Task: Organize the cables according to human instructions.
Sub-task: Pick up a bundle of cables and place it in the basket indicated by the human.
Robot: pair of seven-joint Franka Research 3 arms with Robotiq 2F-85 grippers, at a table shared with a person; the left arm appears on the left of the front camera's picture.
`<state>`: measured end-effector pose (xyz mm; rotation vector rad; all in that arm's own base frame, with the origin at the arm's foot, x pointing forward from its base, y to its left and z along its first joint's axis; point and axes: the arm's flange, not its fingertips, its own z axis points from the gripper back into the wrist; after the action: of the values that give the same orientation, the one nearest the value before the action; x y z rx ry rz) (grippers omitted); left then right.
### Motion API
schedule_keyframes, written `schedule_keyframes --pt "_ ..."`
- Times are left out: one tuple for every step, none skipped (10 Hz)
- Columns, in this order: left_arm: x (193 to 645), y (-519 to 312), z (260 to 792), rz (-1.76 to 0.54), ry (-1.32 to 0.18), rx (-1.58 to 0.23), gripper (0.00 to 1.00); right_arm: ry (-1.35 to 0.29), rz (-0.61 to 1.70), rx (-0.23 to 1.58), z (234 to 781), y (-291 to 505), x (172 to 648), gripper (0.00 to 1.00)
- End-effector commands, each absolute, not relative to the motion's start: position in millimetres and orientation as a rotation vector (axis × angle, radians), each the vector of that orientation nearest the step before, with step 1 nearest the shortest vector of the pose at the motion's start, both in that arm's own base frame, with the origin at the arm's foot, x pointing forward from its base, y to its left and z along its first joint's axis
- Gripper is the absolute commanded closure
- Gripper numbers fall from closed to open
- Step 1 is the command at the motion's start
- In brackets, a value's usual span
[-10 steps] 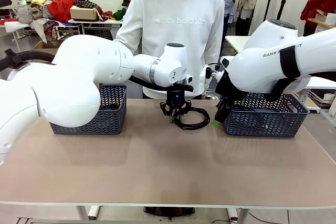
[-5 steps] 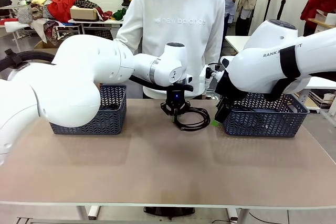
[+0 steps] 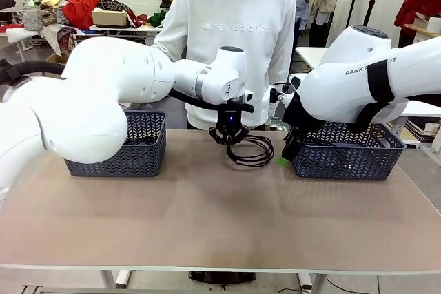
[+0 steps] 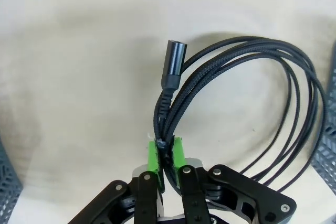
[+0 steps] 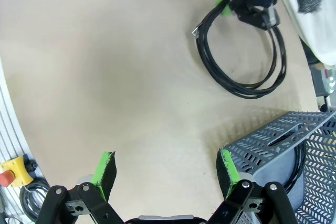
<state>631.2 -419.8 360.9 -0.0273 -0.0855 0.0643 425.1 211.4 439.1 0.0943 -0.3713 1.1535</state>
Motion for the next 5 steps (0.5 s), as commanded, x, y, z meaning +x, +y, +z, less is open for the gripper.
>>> schedule_keyframes --pt "614 -398 388 0.081 -0.11 -0.049 1.0 -0.377 1.15 0.088 440 211 425 0.0" --pt "606 -385 402 0.079 -0.117 -0.069 1.0 -0.377 1.15 0.088 440 211 425 0.0" --pt "597 -366 417 0.081 -0.122 -0.07 1.0 -0.377 1.15 0.088 440 211 425 0.0" --pt "590 -347 430 0.087 -0.123 -0.062 1.0 -0.377 1.15 0.088 440 211 425 0.0" --pt "583 -327 442 0.084 -0.127 -0.061 1.0 -0.377 1.15 0.088 440 211 425 0.0"
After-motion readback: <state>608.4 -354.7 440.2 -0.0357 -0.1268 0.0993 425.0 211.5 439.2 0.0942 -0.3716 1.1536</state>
